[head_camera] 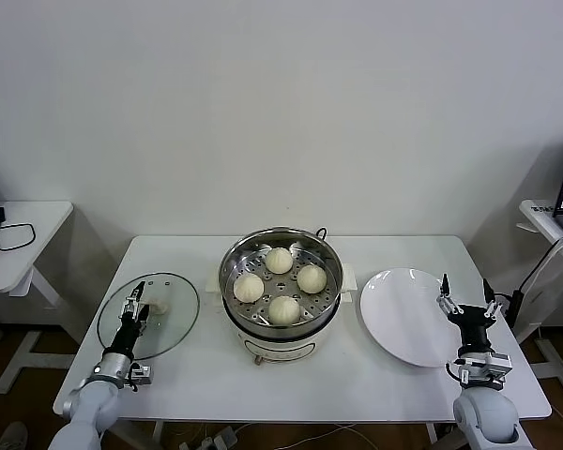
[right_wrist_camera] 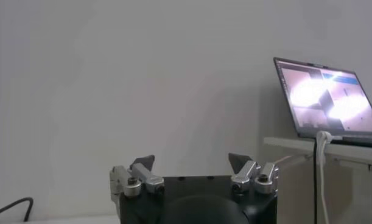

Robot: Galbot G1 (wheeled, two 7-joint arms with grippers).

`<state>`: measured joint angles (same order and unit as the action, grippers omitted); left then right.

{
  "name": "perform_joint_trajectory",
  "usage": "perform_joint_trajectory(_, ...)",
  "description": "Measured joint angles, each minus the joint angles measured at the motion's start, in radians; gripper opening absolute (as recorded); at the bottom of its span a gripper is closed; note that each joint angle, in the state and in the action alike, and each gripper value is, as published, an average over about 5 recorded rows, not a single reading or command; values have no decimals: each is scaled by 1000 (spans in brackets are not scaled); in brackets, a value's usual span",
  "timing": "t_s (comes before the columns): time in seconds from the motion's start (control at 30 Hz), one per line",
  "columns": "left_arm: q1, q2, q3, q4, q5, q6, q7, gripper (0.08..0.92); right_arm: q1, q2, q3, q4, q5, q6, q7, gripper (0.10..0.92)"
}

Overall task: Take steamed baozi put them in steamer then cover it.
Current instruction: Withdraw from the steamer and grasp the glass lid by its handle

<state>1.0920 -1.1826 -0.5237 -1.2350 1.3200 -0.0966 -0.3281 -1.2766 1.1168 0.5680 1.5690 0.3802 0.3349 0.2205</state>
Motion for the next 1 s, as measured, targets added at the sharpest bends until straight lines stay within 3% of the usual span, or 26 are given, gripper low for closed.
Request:
perform_joint_trajectory(0.47, -49, -3, 12, 45, 4, 3, 4, 807, 1, -2, -3, -10, -7, 0, -1, 823)
perform_joint_trajectory(1.0, -59, -7, 10, 69, -6, -14, 21, 368, 15, -1, -10, -22, -7, 2, -1, 823)
